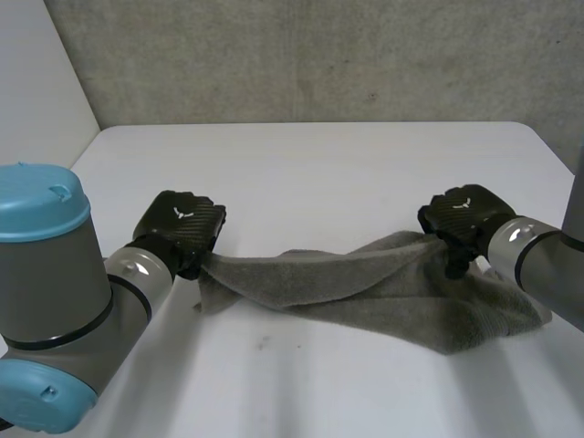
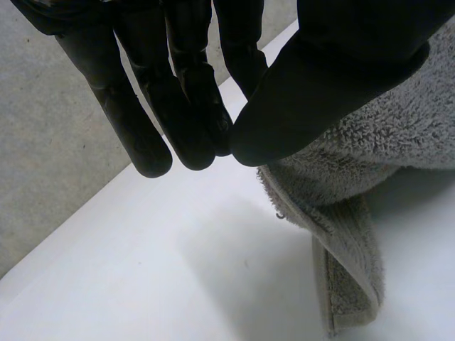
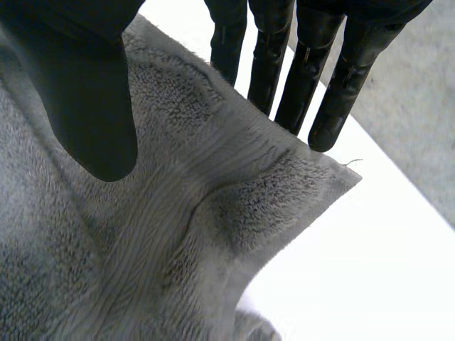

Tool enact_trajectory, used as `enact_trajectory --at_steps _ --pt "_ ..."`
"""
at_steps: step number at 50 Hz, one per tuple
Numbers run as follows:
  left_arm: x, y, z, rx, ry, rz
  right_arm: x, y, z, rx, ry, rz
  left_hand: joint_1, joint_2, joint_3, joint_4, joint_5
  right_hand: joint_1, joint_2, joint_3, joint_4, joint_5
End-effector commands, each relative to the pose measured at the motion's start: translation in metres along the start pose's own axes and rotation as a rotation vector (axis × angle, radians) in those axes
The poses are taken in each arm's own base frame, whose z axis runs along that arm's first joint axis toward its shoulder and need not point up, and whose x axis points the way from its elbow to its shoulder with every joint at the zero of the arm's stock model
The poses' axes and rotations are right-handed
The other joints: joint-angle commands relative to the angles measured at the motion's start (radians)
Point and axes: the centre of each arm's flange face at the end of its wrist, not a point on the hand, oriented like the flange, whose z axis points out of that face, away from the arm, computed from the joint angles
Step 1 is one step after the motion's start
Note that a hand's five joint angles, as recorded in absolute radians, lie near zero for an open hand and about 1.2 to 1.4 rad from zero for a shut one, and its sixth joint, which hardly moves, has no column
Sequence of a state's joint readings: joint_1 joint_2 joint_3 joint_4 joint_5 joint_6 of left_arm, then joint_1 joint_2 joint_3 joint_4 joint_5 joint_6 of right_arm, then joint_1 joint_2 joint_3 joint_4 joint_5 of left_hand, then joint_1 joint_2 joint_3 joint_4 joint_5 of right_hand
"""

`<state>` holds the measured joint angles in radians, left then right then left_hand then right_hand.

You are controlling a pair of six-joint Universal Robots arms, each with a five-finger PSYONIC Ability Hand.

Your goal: Fold the laundry

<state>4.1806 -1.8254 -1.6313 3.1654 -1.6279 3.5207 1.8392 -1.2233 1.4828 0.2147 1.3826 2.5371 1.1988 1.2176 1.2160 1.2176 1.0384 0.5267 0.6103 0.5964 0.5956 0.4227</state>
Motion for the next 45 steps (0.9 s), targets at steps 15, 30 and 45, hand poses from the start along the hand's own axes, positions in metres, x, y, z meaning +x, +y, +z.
enact_trajectory --at_steps 15,30,45 --pt "0.002 0.008 0.002 0.006 -0.005 -0.003 0.03 0.026 0.038 0.053 0.147 0.014 0.197 0.179 0.18 0.179 0.183 0.251 0.168 0.181 0.182 0.181" --pt "0.005 0.013 0.014 0.018 -0.008 -0.001 0.029 0.032 0.043 0.071 0.126 0.014 0.197 0.179 0.18 0.179 0.183 0.87 0.786 0.8 0.801 0.799" --pt "-0.085 -0.133 0.061 0.518 -0.37 0.024 0.14 -0.13 0.016 0.603 0.632 -0.188 0.197 0.179 0.18 0.179 0.183 0.87 0.786 0.8 0.801 0.799"
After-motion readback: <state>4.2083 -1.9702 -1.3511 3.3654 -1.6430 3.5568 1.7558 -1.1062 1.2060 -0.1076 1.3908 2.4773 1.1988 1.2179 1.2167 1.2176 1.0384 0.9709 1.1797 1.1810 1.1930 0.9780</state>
